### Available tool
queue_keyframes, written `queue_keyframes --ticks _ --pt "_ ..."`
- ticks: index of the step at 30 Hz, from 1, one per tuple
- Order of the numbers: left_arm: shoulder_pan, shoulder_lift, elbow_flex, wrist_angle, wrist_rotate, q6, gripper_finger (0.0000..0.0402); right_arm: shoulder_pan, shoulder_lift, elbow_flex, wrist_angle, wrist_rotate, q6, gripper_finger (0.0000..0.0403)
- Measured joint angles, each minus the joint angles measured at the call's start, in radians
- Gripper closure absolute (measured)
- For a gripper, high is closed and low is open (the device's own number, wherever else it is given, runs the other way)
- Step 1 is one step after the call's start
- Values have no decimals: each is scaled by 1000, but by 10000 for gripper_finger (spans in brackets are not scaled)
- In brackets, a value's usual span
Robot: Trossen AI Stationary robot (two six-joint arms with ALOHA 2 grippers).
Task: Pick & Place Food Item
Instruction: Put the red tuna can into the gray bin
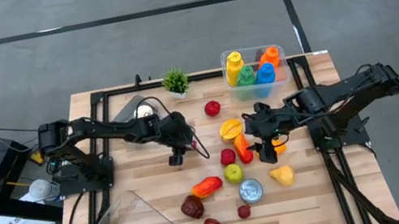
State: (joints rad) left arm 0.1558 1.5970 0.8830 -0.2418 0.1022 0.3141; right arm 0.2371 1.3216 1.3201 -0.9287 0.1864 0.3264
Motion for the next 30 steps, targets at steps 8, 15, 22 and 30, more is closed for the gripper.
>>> queue_keyframes --ticks 8,15,22,30 --pt "-72 -133 128 -153 -364 -227 266 1 0 0 -38 28 8 149" --pt "-133 -298 118 -512 -930 -614 266 5 0 0 -59 81 8 149" --pt "-47 -267 33 -749 -950 -877 266 -3 0 0 -55 86 3 149" --pt "73 -158 -25 -784 -967 -948 266 -25 0 0 -42 85 -11 149"
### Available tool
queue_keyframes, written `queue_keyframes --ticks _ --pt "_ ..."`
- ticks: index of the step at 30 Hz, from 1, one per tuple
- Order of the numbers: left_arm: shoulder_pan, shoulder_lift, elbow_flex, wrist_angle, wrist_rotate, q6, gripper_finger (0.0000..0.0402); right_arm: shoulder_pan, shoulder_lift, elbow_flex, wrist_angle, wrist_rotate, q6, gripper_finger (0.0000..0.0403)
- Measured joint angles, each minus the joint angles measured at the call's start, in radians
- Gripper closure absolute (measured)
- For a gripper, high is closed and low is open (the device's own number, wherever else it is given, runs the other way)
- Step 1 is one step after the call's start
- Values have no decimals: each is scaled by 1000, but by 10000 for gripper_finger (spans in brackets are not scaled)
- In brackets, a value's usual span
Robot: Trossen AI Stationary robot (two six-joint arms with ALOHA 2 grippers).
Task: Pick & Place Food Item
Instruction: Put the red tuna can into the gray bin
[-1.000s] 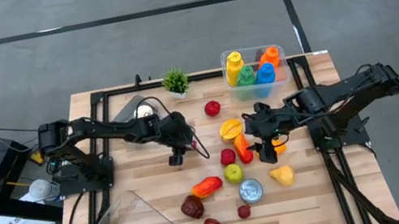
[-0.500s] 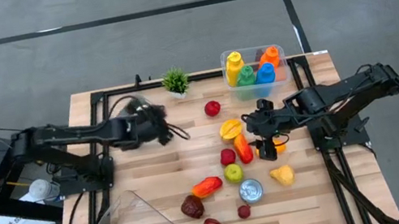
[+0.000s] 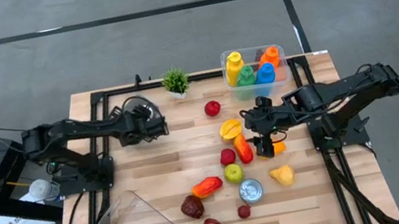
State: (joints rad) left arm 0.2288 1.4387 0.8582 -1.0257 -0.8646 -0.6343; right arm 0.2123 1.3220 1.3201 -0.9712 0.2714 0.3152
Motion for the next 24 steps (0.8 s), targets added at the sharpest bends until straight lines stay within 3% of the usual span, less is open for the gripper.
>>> queue_keyframes --ticks 14,20,24 --pt "59 44 -40 14 9 0 264 2 0 0 11 0 18 149" --pt "66 44 -40 20 15 1 195 2 0 0 9 0 18 149" --pt "83 44 -43 22 73 1 170 2 0 0 6 0 18 149"
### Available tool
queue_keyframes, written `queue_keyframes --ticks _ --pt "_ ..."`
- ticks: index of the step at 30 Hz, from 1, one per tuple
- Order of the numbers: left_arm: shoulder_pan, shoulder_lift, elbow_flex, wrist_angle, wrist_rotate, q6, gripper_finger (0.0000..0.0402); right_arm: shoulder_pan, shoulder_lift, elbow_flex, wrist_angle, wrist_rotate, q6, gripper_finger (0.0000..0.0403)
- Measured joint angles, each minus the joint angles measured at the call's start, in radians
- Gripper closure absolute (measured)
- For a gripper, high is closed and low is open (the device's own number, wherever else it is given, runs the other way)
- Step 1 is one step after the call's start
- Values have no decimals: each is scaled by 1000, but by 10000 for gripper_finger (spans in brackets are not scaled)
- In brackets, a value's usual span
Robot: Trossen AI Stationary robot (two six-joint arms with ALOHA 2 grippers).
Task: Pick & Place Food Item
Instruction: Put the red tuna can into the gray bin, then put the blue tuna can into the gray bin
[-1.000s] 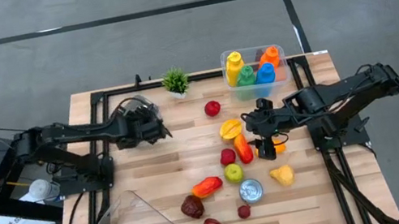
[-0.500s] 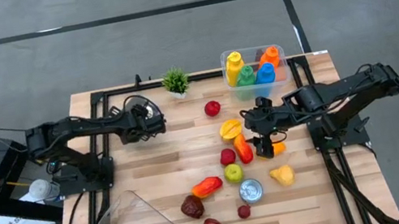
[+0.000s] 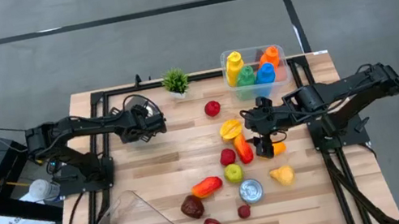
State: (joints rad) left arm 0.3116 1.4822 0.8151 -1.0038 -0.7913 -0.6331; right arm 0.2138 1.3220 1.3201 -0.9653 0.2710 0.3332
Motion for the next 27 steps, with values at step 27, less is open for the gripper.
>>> queue_keyframes --ticks 27 --pt "36 -357 -11 87 452 24 133 2 -2 -27 -18 -139 15 149"
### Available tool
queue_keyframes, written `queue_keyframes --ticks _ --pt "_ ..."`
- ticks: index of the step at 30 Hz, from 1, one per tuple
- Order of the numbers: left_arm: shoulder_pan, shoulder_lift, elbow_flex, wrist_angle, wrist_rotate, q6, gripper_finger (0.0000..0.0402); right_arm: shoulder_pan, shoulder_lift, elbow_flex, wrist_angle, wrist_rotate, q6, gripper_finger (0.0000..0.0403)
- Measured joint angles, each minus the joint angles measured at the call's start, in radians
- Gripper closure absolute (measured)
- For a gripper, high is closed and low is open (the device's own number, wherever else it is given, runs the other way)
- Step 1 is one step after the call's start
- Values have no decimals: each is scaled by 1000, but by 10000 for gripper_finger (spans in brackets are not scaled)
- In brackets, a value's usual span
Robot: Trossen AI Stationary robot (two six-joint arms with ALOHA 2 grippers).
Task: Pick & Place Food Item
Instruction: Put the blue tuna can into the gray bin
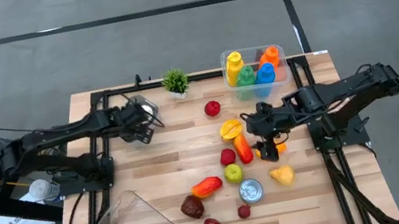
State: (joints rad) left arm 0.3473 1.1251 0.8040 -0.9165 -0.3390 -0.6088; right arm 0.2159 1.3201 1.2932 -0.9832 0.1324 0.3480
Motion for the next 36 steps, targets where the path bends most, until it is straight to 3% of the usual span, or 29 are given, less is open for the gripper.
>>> queue_keyframes --ticks 5,12,14,24,27,32,36 --pt "-2 -137 0 223 107 -23 132 30 1 -162 21 -116 153 149" --pt "-2 -274 1 430 126 -25 132 139 35 -432 352 -139 399 149" --pt "-2 -291 2 438 128 -25 132 154 67 -460 458 -129 441 149" --pt "-2 -274 1 425 134 -19 132 170 320 -459 607 -108 500 154" --pt "-2 -274 0 422 134 -17 132 170 348 -448 618 -129 517 205" --pt "-2 -274 0 418 134 -17 132 170 335 -446 617 -141 490 377" --pt "-2 -274 0 417 134 -17 132 153 330 -447 603 -158 485 373"
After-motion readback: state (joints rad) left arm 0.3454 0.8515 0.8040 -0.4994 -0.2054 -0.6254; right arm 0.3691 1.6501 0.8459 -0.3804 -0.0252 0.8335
